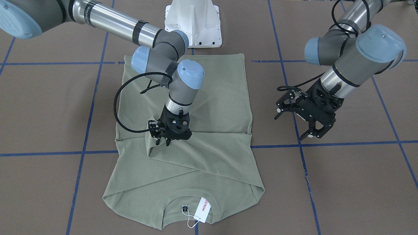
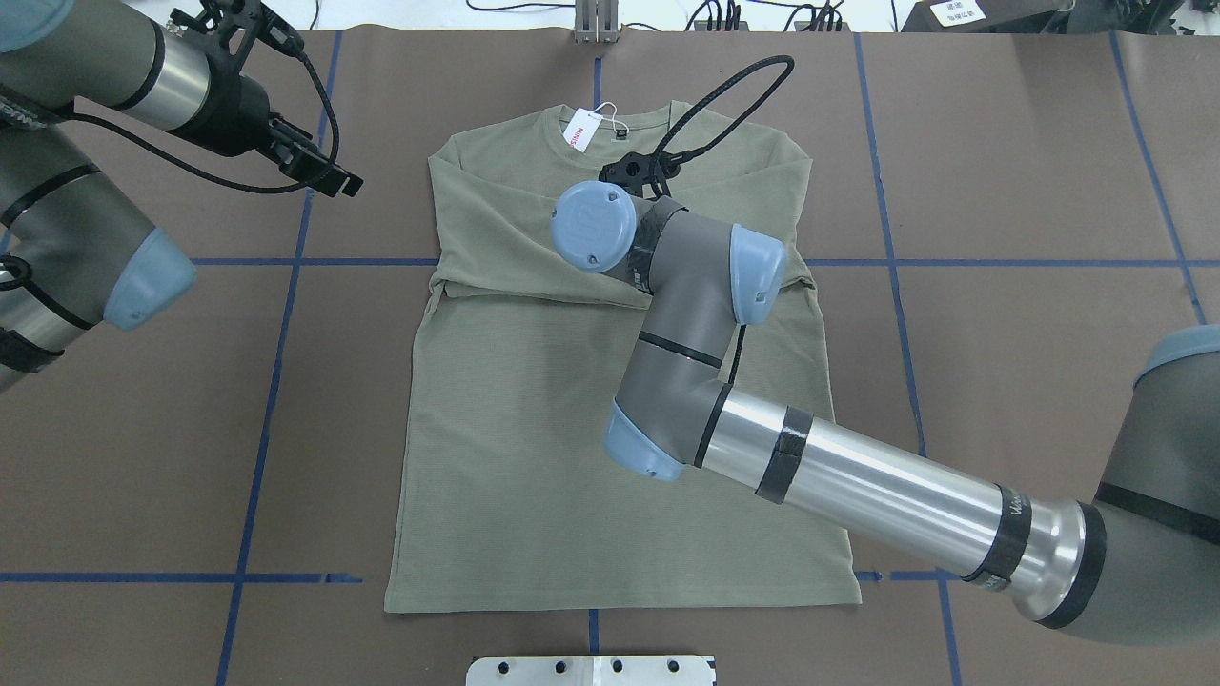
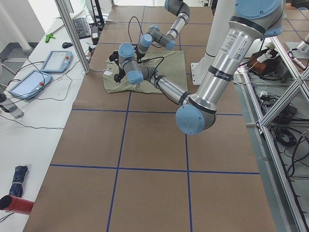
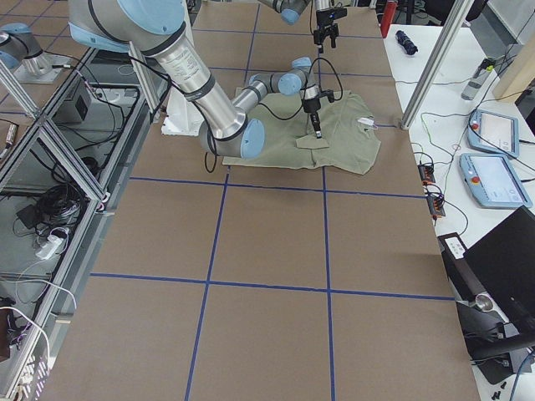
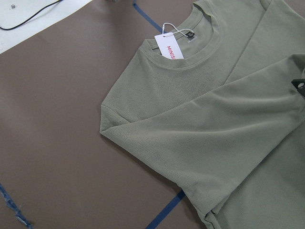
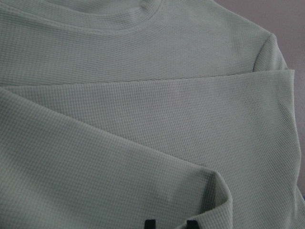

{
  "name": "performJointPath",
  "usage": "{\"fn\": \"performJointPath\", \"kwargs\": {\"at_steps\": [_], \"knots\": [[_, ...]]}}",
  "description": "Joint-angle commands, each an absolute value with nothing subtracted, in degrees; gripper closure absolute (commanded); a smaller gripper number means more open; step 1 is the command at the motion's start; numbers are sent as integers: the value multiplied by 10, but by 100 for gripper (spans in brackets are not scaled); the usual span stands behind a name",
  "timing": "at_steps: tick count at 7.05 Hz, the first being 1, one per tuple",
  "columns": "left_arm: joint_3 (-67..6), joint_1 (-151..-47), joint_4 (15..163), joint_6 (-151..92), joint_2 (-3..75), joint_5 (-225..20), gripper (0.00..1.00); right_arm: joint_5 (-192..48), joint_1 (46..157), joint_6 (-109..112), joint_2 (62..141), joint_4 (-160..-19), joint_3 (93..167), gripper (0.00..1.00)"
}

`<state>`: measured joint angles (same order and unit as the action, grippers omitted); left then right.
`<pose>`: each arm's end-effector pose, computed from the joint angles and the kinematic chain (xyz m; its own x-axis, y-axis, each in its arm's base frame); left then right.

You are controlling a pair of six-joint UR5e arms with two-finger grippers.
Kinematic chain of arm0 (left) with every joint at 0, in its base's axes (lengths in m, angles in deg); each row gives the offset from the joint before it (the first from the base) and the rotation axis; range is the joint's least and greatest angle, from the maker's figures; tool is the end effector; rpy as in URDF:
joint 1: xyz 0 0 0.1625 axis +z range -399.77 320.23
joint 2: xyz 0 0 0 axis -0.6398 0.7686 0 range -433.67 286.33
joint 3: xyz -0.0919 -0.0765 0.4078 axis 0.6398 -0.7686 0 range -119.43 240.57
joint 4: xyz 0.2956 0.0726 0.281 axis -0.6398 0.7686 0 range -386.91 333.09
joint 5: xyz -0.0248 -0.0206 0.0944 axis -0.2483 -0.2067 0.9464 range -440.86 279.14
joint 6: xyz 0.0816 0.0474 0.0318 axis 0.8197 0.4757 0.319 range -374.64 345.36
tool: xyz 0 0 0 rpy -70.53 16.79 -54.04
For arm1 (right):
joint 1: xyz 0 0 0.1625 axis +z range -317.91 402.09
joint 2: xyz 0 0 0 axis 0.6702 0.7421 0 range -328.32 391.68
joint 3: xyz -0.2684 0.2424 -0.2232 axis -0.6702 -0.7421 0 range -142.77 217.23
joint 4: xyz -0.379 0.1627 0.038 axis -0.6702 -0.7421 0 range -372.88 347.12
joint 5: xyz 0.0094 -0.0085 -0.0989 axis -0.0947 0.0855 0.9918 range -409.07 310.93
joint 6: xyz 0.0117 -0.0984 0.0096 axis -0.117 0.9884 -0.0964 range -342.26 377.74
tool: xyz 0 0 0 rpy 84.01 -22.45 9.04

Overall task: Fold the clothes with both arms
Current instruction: 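Drag the right gripper along the folded sleeve toward the shirt's far shoulder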

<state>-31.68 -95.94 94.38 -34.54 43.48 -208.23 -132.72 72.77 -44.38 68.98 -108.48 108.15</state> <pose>0.3033 -0.5834 0.2999 0.4364 0.6911 -0.5761 -0.1318 0.6825 0.7189 -0.6137 -0.5320 0.2435 0.9291 0.0109 0.3697 -0.1328 0.9428 0.3059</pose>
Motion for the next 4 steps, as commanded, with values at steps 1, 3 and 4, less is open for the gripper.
{"fn": "performJointPath", "kwargs": {"at_steps": [1, 3, 4], "knots": [[-316, -959, 944, -345, 435, -2082, 0, -1327, 729, -440, 690, -1085, 1089, 100], [-315, -959, 952, -346, 435, -2082, 0, -1330, 742, -420, 720, -1089, 1139, 100], [-315, -959, 952, -346, 435, -2082, 0, -1334, 754, -407, 752, -1090, 1188, 100]]}}
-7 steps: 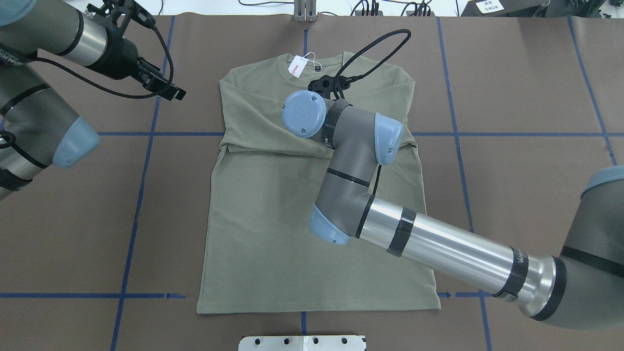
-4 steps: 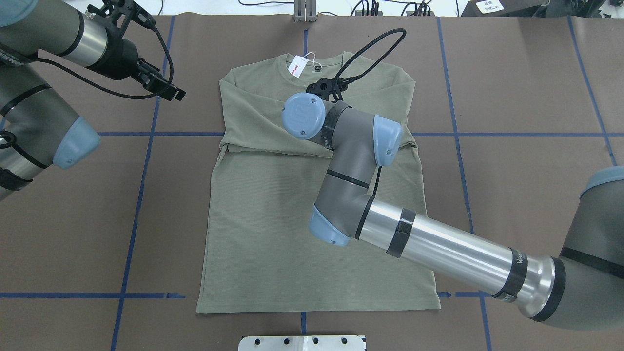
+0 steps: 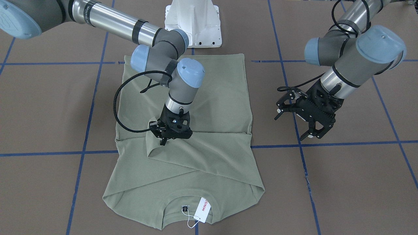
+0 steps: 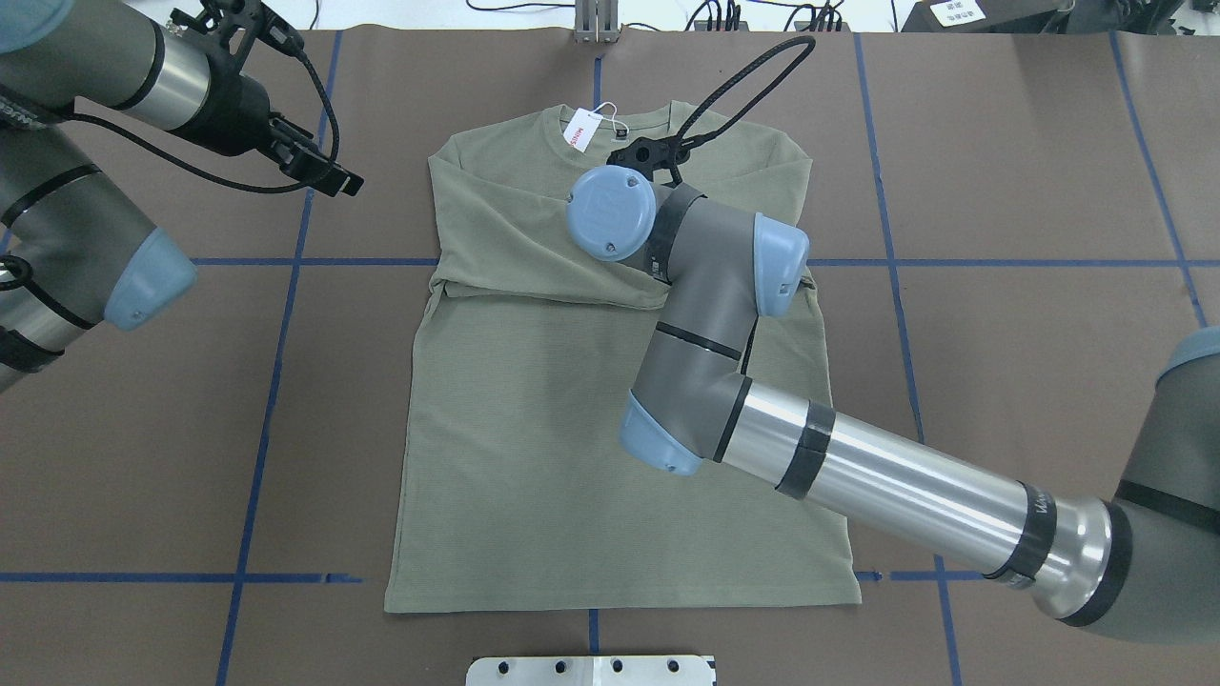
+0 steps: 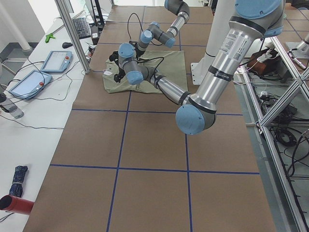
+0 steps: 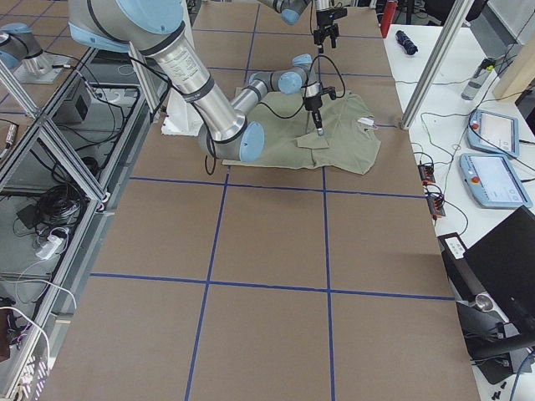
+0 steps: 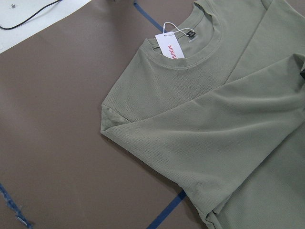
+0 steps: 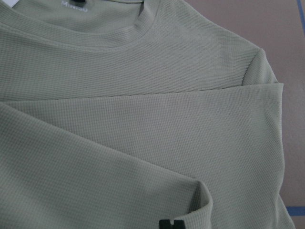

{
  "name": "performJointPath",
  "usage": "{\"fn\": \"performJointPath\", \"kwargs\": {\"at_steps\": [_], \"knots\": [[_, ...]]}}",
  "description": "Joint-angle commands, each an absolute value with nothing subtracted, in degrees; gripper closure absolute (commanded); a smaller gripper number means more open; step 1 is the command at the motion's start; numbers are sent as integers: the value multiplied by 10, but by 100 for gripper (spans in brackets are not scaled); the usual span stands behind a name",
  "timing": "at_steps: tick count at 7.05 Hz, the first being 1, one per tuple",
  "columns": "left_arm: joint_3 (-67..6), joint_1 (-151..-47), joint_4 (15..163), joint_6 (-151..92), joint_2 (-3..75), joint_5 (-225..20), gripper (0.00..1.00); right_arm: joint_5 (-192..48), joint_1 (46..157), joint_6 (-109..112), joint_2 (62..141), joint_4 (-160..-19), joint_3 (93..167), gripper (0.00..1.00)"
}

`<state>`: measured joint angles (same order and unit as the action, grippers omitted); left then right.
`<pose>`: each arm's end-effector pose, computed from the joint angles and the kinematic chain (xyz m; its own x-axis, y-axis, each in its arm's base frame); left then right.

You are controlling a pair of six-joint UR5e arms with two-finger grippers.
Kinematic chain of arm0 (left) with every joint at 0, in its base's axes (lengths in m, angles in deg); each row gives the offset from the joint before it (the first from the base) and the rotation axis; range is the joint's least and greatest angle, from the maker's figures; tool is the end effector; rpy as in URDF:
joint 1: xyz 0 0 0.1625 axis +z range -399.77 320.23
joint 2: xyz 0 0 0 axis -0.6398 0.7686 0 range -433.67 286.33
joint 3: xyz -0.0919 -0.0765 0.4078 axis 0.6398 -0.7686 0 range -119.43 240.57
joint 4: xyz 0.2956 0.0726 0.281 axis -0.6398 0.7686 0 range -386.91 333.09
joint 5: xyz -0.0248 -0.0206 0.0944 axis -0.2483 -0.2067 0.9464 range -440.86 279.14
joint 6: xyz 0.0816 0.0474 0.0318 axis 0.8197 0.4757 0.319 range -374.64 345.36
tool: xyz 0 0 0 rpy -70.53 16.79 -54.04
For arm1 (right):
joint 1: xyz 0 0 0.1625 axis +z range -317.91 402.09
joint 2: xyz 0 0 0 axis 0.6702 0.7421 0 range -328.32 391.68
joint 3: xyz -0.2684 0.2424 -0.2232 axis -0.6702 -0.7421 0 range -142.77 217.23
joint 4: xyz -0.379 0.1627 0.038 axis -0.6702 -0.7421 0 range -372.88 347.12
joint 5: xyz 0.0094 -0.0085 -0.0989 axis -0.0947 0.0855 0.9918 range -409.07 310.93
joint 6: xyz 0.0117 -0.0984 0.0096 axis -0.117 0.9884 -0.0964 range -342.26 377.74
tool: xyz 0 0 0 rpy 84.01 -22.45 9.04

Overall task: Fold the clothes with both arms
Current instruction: 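Drag the right gripper along the folded sleeve toward the shirt's far shoulder, then lift the right gripper off the shirt while both arms move toward the hem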

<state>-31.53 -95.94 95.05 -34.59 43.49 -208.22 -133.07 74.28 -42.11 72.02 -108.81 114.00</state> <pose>0.3033 -0.5834 0.2996 0.4337 0.6949 -0.5736 -0.1276 0.6776 0.7243 -0.5798 -0.5349 0.2395 0.9192 -0.0116 0.3937 -0.1308 0.9339 0.3327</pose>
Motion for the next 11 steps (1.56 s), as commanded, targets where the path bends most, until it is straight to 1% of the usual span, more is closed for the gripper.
{"fn": "performJointPath", "kwargs": {"at_steps": [1, 2, 5, 6, 7, 8, 9, 10, 11], "knots": [[-315, -959, 952, -347, 435, -2082, 0, -1334, 758, -390, 787, -1089, 1224, 100], [-316, -959, 952, -347, 435, -2082, 0, -1333, 761, -377, 808, -1089, 1238, 100], [-317, -959, 952, -347, 435, -2080, 0, -1331, 780, -315, 835, -1080, 1237, 100], [-318, -958, 952, -347, 436, -2079, 0, -1329, 782, -292, 851, -1049, 1236, 100], [-318, -958, 952, -347, 436, -2078, 0, -1329, 785, -287, 857, -1029, 1232, 98], [-318, -959, 952, -346, 435, -2078, 0, -1329, 786, -290, 856, -1028, 1228, 2], [-319, -959, 952, -347, 435, -2078, 0, -1337, 788, -291, 851, -1012, 1228, 0], [-323, -959, 952, -372, 435, -2078, 0, -1402, 800, -295, 851, -963, 1233, 0], [-343, -958, 949, -453, 436, -2066, 0, -1464, 809, -332, 863, -918, 1249, 0]]}}
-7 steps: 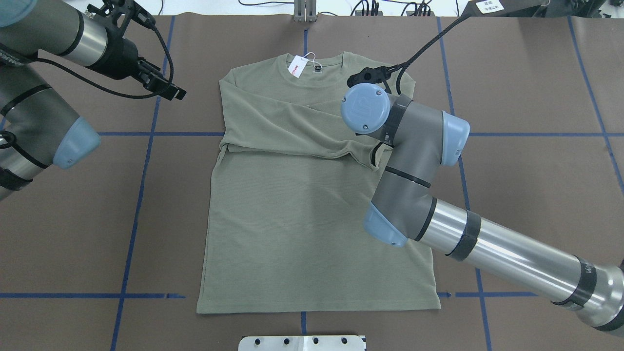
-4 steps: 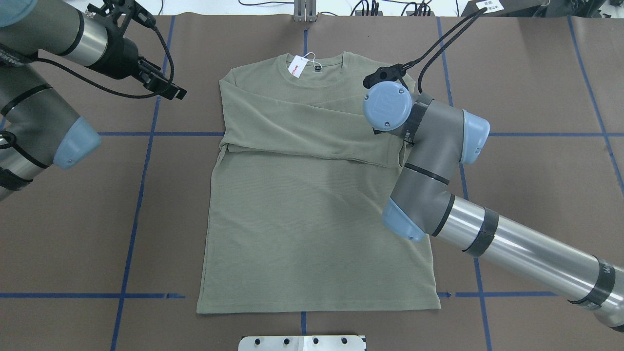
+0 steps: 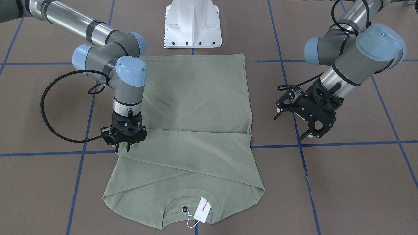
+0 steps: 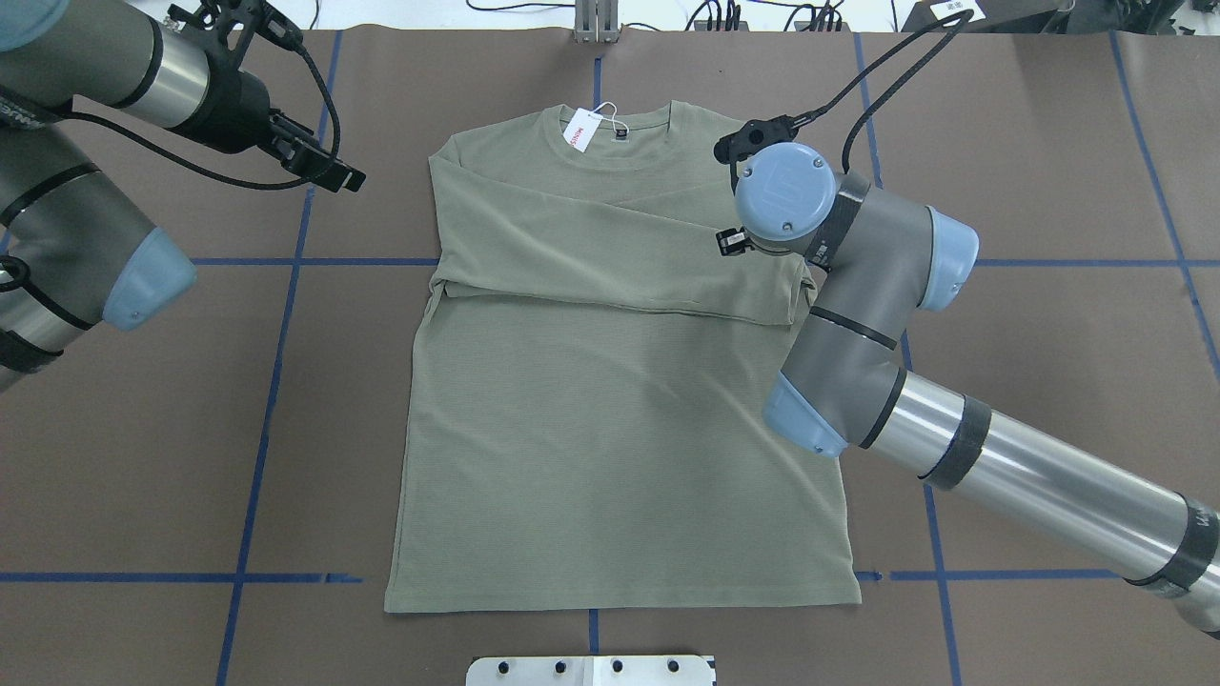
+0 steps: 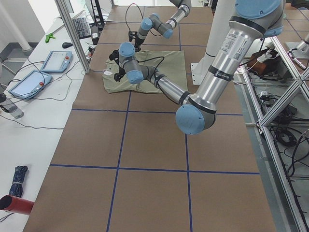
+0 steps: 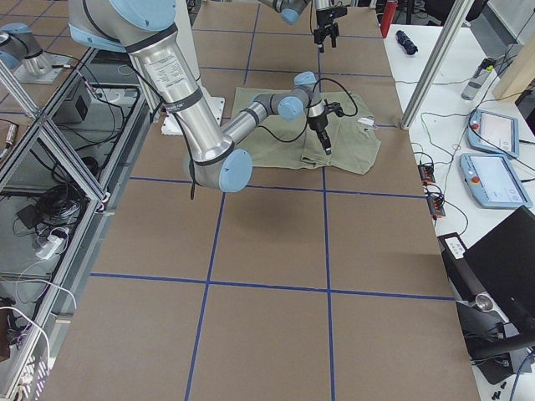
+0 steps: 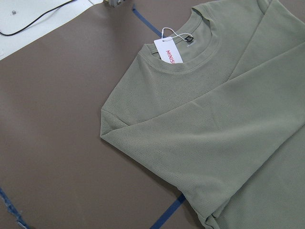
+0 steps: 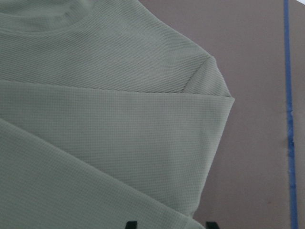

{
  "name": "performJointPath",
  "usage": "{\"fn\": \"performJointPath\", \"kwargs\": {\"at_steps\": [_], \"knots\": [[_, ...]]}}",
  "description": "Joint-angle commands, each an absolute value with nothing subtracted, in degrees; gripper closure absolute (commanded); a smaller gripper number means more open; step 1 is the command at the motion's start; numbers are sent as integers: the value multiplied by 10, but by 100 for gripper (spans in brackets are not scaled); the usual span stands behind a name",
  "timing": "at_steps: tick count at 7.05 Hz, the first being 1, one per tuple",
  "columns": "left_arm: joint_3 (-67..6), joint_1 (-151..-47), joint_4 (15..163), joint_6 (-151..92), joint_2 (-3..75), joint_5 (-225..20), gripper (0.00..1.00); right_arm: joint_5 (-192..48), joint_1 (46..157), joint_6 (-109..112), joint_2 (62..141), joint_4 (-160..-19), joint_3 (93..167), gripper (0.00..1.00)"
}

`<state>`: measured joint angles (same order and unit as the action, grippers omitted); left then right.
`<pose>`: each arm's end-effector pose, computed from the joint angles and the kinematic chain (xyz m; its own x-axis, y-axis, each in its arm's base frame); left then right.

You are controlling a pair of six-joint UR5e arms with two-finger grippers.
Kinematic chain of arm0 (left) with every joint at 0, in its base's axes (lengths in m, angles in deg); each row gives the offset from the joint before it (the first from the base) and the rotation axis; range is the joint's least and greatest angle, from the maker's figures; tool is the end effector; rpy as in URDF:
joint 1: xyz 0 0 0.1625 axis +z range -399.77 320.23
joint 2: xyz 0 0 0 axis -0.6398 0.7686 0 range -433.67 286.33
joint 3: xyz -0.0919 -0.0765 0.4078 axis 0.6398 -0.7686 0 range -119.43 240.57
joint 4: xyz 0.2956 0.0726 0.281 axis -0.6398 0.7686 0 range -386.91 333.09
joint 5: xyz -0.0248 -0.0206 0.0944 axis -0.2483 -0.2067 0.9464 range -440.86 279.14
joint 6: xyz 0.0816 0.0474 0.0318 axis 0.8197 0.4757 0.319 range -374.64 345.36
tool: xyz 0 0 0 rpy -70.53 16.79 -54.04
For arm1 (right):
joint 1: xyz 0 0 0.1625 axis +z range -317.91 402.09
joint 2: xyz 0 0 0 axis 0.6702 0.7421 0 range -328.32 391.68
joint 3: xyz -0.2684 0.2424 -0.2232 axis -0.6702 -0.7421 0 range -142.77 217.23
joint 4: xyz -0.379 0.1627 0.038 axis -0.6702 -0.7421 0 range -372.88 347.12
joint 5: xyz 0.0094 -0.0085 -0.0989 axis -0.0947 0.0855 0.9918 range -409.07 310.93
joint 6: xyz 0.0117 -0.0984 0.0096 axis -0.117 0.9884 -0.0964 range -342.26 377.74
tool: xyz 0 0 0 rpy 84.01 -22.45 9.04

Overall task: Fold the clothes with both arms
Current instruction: 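Lift the right gripper off the shirt while both arms move toward the hem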

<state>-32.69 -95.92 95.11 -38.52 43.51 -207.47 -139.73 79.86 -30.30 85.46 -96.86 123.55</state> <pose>0.3003 -0.5804 0.2904 0.4445 0.6550 -0.6110 -0.0848 0.7098 0.6993 -0.4896 -0.5466 0.3102 0.8653 -0.1752 0.4696 -0.0380 0.9113 0.4100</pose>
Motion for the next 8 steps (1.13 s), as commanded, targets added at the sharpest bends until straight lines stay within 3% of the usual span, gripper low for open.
{"fn": "performJointPath", "kwargs": {"at_steps": [1, 4, 6, 8], "knots": [[-375, -945, 948, -509, 415, -2039, 0, -1473, 808, -386, 891, -902, 1290, 0], [-546, -831, 975, -711, 260, -1954, 0, -1487, 745, -600, 1058, -870, 1508, 0], [-558, -717, 1104, -886, 193, -1837, 5, -1357, 625, -738, 1191, -727, 1565, 0], [-560, -601, 1105, -1007, 173, -1715, 12, -1263, 530, -881, 1274, -721, 1631, 4]]}}
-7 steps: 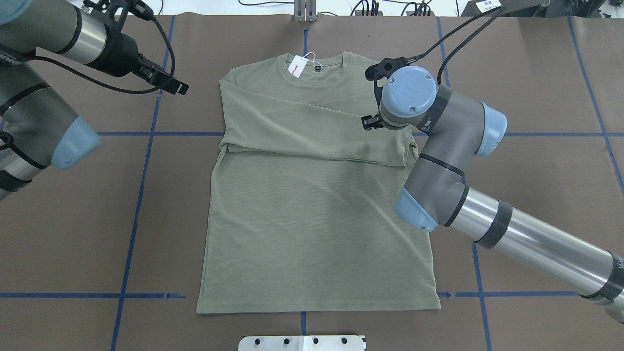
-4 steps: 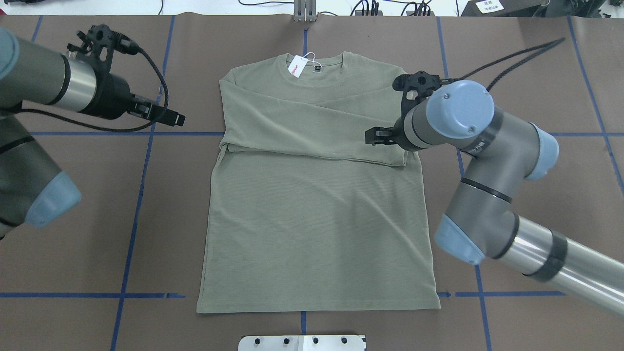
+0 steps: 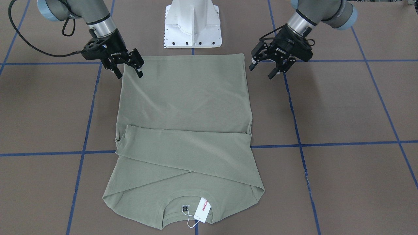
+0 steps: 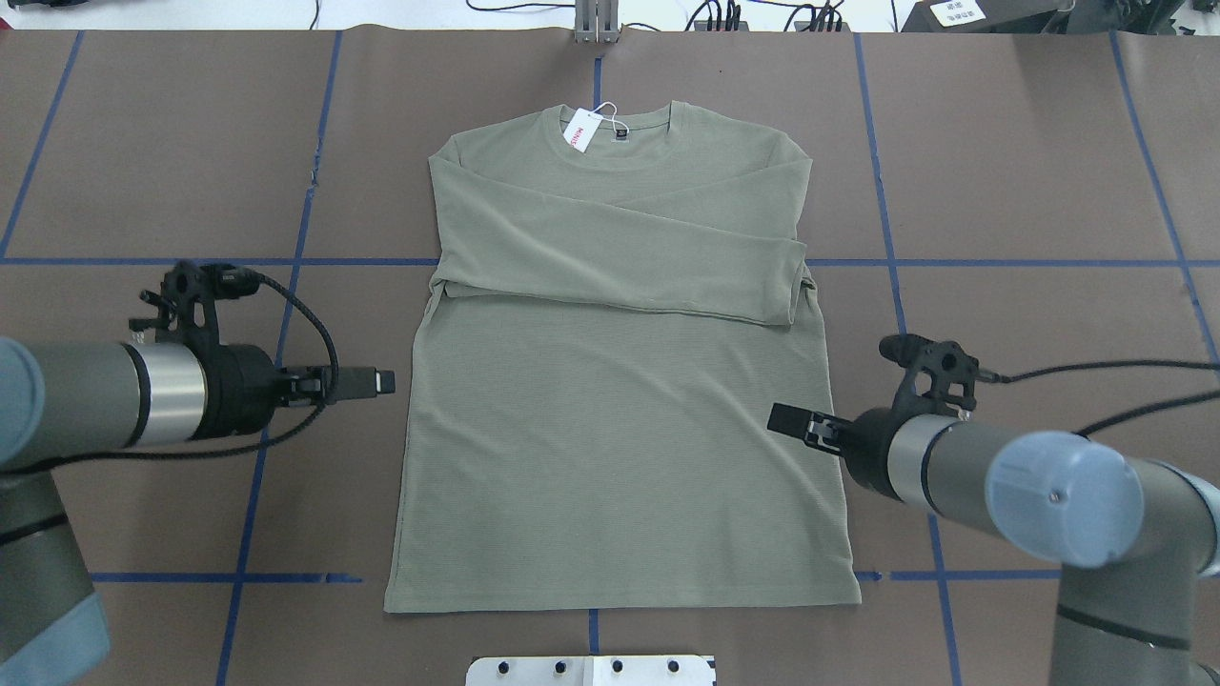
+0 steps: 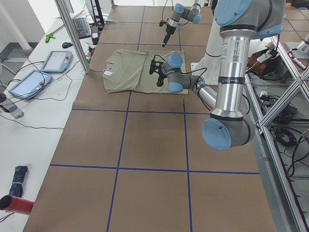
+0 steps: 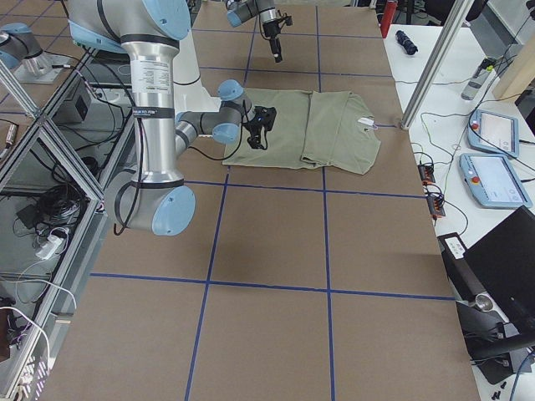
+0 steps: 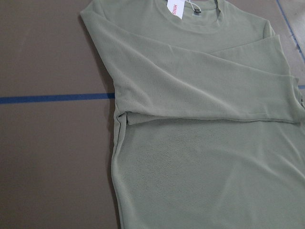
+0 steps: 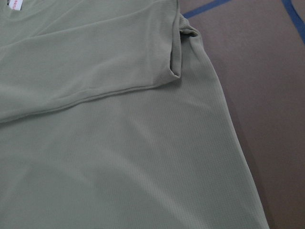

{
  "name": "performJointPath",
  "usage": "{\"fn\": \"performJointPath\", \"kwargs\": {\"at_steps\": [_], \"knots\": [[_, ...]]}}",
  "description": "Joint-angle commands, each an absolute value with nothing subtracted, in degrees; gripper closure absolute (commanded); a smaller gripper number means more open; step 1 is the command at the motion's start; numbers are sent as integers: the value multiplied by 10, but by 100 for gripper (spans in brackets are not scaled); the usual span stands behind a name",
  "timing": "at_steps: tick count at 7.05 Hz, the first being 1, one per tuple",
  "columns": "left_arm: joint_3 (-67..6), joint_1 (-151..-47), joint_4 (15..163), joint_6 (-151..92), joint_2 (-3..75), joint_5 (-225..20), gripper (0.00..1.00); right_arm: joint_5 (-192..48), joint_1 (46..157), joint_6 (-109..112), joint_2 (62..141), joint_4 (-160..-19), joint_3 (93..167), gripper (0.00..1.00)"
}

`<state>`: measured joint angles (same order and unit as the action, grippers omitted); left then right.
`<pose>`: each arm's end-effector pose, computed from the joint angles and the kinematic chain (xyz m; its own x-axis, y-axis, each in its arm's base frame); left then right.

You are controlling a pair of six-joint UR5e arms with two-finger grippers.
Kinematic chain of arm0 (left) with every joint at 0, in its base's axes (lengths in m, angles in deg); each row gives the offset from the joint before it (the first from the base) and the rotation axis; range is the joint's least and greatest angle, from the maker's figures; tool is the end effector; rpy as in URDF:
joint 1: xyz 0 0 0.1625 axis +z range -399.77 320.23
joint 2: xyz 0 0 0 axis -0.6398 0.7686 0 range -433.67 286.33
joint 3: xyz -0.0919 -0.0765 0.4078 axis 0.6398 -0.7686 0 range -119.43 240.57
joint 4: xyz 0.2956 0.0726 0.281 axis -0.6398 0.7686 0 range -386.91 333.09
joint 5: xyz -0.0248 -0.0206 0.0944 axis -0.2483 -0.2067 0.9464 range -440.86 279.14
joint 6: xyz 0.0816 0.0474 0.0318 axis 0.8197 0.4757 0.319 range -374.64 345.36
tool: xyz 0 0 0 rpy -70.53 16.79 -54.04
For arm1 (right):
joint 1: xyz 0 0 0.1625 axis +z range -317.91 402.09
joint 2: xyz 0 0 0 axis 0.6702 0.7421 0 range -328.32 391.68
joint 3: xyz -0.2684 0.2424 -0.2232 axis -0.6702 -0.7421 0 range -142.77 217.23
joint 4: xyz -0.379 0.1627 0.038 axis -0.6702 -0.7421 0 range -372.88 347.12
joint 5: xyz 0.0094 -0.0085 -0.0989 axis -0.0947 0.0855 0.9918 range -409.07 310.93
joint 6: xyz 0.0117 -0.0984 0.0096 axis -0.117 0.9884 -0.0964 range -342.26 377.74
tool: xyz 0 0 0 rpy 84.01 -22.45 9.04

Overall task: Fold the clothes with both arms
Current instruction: 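Lift the right gripper off the shirt while both arms move toward the hem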

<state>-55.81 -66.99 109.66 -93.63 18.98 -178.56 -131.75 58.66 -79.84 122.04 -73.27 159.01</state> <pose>0.3746 -0.3276 0.3246 0.2816 0.0680 -0.9571 0.2895 0.9450 0.1523 -0.4057 -0.2731 0.3437 0.4087 0.2582 0.8754 -0.4475 0.8926 -0.0543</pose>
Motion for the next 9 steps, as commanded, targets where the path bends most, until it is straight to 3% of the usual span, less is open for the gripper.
{"fn": "performJointPath", "kwargs": {"at_steps": [1, 4, 9], "knots": [[-558, -547, 1104, -1057, 163, -1666, 17, -1218, 492, -919, 1301, -721, 1658, 5], [-526, -445, 1103, -1118, 150, -1580, 21, -1190, 479, -924, 1302, -721, 1658, 3], [-518, -410, 1103, -1119, 156, -1580, 22, -1181, 472, -928, 1302, -720, 1657, 2]]}}
